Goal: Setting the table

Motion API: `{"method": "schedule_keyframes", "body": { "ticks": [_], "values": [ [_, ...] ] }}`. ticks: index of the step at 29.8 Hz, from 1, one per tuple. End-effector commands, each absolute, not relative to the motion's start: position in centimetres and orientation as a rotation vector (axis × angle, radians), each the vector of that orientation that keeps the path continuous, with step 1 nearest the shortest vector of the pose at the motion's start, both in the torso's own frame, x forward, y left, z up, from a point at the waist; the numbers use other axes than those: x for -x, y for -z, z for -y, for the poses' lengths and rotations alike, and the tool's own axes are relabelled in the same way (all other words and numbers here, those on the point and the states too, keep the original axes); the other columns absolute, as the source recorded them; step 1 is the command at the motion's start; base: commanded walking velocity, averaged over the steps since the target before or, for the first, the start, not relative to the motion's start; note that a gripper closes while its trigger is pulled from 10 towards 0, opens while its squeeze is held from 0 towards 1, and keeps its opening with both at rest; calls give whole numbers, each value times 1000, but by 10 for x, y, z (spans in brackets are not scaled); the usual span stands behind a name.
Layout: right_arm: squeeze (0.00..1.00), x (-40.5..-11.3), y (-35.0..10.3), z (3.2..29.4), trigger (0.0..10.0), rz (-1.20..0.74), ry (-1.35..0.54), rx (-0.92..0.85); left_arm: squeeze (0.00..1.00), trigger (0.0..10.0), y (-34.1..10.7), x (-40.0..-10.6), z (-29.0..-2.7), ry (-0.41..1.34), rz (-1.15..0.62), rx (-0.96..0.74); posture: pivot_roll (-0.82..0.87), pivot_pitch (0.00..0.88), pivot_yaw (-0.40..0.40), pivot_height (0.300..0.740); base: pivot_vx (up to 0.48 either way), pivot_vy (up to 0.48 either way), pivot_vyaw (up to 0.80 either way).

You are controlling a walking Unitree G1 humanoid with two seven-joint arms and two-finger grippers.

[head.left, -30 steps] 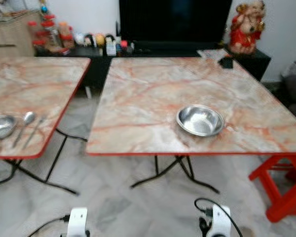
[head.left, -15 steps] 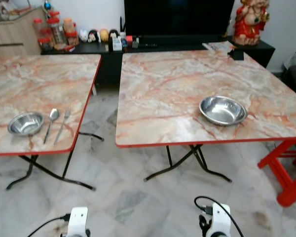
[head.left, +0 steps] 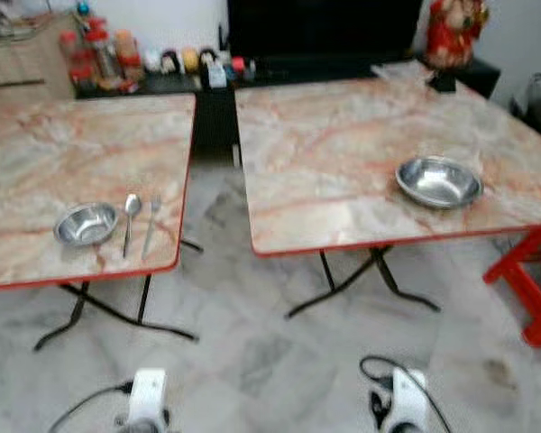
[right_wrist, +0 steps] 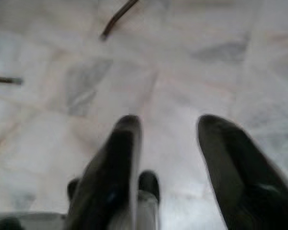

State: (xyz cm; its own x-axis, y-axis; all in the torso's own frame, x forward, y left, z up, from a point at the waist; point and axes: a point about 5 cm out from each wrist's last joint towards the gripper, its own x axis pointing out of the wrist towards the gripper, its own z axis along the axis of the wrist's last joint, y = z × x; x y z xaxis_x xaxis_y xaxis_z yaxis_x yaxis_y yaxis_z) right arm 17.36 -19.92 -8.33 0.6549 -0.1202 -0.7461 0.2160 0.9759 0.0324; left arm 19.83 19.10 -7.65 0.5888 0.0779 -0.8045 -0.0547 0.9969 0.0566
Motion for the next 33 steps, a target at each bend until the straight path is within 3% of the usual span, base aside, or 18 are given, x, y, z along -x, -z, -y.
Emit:
{"method": "schedule_keyframes", "body": {
  "ticks": [1,33],
  "values": [
    [0,-178,82,192,10000,-824,181,-141,0,10000,77,-195,-201,-105,-950,-37,0,0,5,740,0,409,0],
    [0,-179,82,192,10000,-825,180,-137,0,10000,75,-199,-200,-111,-929,-28,8,0,1,740,0,407,0]
  ]
}}
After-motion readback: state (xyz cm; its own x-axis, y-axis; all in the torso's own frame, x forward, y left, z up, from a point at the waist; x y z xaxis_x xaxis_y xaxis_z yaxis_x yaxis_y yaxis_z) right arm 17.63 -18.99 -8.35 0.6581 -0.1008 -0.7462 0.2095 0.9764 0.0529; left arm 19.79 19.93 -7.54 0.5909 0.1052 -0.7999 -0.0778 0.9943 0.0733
